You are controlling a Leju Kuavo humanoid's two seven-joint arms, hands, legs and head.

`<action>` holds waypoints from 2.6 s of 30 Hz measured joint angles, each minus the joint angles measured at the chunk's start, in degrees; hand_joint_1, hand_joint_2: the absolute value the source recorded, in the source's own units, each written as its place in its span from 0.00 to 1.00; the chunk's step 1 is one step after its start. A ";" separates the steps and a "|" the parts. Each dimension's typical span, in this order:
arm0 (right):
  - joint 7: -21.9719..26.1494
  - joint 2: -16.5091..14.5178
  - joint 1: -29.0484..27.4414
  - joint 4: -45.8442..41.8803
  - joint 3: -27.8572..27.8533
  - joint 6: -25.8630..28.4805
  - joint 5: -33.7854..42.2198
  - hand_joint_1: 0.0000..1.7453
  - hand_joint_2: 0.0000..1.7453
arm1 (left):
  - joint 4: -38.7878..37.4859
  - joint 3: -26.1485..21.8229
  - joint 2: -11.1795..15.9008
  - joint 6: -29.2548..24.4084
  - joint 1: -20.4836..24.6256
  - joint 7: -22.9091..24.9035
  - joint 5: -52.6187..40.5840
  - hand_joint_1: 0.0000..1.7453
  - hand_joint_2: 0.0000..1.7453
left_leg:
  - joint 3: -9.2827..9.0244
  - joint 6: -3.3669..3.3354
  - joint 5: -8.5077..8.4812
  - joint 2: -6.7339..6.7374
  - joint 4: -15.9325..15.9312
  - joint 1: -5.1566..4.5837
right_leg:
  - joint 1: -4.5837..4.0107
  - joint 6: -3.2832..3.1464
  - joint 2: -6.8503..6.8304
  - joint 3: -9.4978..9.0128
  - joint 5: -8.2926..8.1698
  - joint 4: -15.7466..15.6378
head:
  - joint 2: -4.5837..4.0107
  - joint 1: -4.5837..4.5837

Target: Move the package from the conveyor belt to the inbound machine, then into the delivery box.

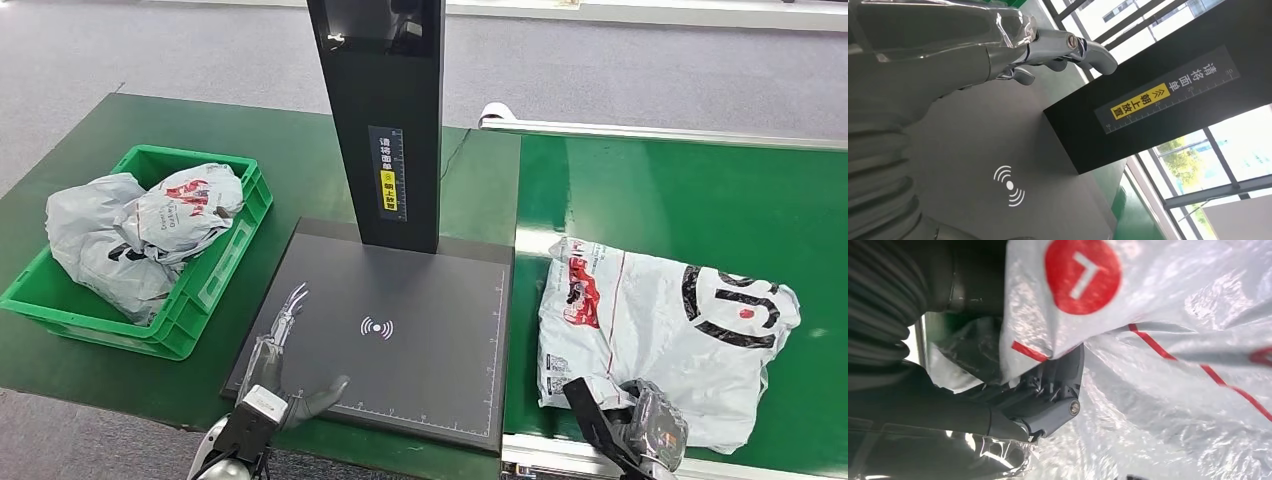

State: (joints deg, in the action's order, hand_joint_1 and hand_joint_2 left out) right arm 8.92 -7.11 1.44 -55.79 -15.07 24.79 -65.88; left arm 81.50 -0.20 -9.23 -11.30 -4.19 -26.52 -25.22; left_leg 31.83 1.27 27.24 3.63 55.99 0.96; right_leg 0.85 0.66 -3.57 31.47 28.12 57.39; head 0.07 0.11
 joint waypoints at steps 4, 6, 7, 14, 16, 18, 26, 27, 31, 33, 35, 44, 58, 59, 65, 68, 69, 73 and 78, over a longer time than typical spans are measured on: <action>4.19 -1.82 -2.80 -7.28 1.14 -6.33 9.97 1.00 1.00 | 0.00 -0.07 -0.01 -0.05 -0.03 -0.26 0.00 0.00 1.00 | 0.05 0.00 0.00 0.00 0.00 0.00 | 0.00 0.00 0.00 0.02 0.00 0.00 | 0.00 -0.01; 4.89 -2.25 -4.03 -11.36 2.51 -8.27 14.07 1.00 1.00 | 0.02 -0.21 -0.02 -0.11 -0.10 -0.39 0.00 0.00 1.00 | 0.06 0.00 0.00 0.00 0.00 0.00 | 0.00 0.00 0.00 0.03 0.00 0.00 | 0.00 -0.01; 5.21 -2.34 -4.52 -13.20 3.16 -8.71 15.78 1.00 1.00 | 0.04 -0.30 -0.02 -0.12 -0.18 -0.44 0.00 0.00 1.00 | 0.06 0.00 0.00 0.00 0.00 -0.01 | 0.00 0.00 0.00 0.03 0.00 0.00 | 0.00 -0.01; 7.15 -2.29 -7.30 -25.77 6.06 -6.88 21.27 1.00 1.00 | 0.52 -0.83 -0.10 -0.15 -0.89 -0.78 -0.15 0.00 1.00 | 0.07 0.00 0.00 -0.01 0.01 -0.02 | 0.02 0.00 -0.01 0.05 0.00 0.00 | 0.00 0.00; 7.67 -2.19 -8.06 -29.45 6.60 -6.59 21.78 1.00 1.00 | 0.63 -0.86 -0.13 -0.14 -0.91 -0.86 -0.21 0.00 1.00 | 0.07 0.00 0.00 0.00 0.01 -0.01 | 0.02 0.00 0.00 0.05 0.00 0.00 | 0.00 -0.01; 7.90 -2.10 -8.69 -32.57 7.16 -6.56 21.94 1.00 1.00 | 0.69 -0.88 -0.14 -0.13 -0.91 -0.90 -0.25 0.00 1.00 | 0.07 0.00 0.00 0.00 0.00 -0.01 | 0.01 0.00 0.00 0.06 0.00 0.00 | 0.00 -0.01; 9.70 -1.61 -9.79 -39.82 10.71 -6.92 23.13 1.00 1.00 | 0.72 -0.84 -0.18 0.10 -0.82 -1.01 -0.71 0.00 1.00 | 0.07 0.00 0.00 0.02 0.00 -0.01 | 0.01 0.00 0.01 0.05 0.00 0.00 | 0.00 0.00; 9.88 -1.53 -9.77 -40.22 11.56 -7.31 23.43 1.00 1.00 | 0.72 -0.80 -0.19 0.14 -0.76 -1.04 -0.73 0.00 1.00 | 0.07 0.00 0.00 0.02 0.00 -0.01 | 0.01 0.00 0.01 0.05 0.00 0.00 | 0.00 0.00; 10.41 -1.29 -9.53 -40.58 16.26 -9.44 24.71 1.00 1.00 | 0.65 -0.35 -0.23 0.20 -0.18 -1.09 -0.83 0.00 1.00 | 0.07 0.00 0.00 0.02 0.00 -0.01 | 0.01 0.00 0.01 0.04 0.00 0.00 | 0.00 0.00; 10.61 -1.25 -9.09 -40.37 18.93 -10.57 25.34 1.00 1.00 | 0.55 0.01 -0.24 0.20 0.23 -1.13 -0.79 0.00 1.00 | 0.07 0.00 0.00 0.02 0.00 -0.01 | 0.00 0.00 0.01 0.04 0.00 0.00 | 0.00 0.00; 10.71 -1.25 -8.30 -39.80 21.83 -11.89 26.22 1.00 1.00 | 0.34 0.32 -0.25 0.20 0.64 -1.18 -0.68 0.00 1.00 | 0.07 0.00 -0.01 0.03 -0.01 0.00 | -0.01 0.00 0.01 0.05 0.00 0.01 | 0.00 0.00; 11.63 -1.63 -4.27 -33.43 33.13 -16.75 34.43 1.00 1.00 | -1.04 1.85 -0.24 0.06 2.46 -1.26 0.19 0.00 1.00 | 0.08 0.00 -0.01 0.02 0.00 -0.01 | -0.01 0.00 0.01 0.06 0.00 0.01 | 0.00 0.00; 12.21 -3.69 -0.65 -22.74 40.26 -21.49 39.47 1.00 1.00 | -3.69 3.56 -0.06 -0.70 4.55 -1.59 1.22 0.00 1.00 | 0.09 0.00 -0.01 0.02 0.00 0.00 | -0.02 0.00 0.01 0.08 0.00 0.01 | 0.00 0.00; 12.21 -3.71 -0.56 -22.47 40.35 -21.52 39.48 1.00 1.00 | -3.74 3.57 -0.05 -0.70 4.58 -1.59 1.22 0.00 1.00 | 0.10 0.00 -0.01 0.02 0.00 0.00 | -0.01 0.00 0.01 0.08 0.00 0.01 | 0.00 0.00; 12.26 -3.73 -0.35 -21.37 40.65 -21.53 39.48 1.00 1.00 | -4.04 3.57 -0.04 -0.70 4.76 -1.59 1.22 0.00 1.00 | 0.10 0.00 -0.01 0.02 0.00 0.00 | -0.02 0.00 0.01 0.08 0.00 0.01 | 0.00 0.00; 12.26 -3.73 -0.33 -20.99 40.73 -21.53 39.48 1.00 1.00 | -4.15 3.59 -0.04 -0.70 4.83 -1.59 1.22 0.00 1.00 | 0.09 0.01 -0.01 0.02 0.00 0.00 | -0.02 0.00 0.01 0.08 0.00 0.01 | 0.00 0.00; 12.27 -3.73 -0.33 -20.90 40.74 -21.53 39.48 1.00 1.00 | -4.17 3.59 -0.04 -0.70 4.86 -1.59 1.22 0.00 1.00 | 0.09 0.01 -0.01 0.02 0.00 0.00 | -0.02 0.00 0.01 0.08 0.00 0.01 | 0.00 0.00; 12.79 -3.66 0.28 -19.99 41.02 -22.46 40.88 1.00 1.00 | -4.45 3.68 -0.04 -0.69 5.18 -1.59 1.35 0.00 1.00 | 0.10 0.00 -0.01 0.02 0.00 0.00 | -0.02 0.00 0.01 0.08 0.00 0.01 | 0.00 0.00; 14.27 -3.62 2.39 -16.35 42.40 -23.54 42.99 1.00 1.00 | -5.50 4.43 -0.04 -0.64 6.56 -1.59 1.67 0.00 1.00 | 0.09 0.00 -0.01 0.02 0.00 0.00 | -0.02 0.00 0.01 0.08 0.00 0.01 | 0.00 0.01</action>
State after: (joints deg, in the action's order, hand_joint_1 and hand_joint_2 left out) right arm 23.18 -10.73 3.83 -72.14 27.33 1.25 -22.89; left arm 76.00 4.23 -9.27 -11.94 2.37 -28.11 -23.55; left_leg 31.92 1.27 27.23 3.65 55.99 0.96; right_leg 0.83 0.66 -3.56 31.54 28.12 57.40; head 0.07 0.11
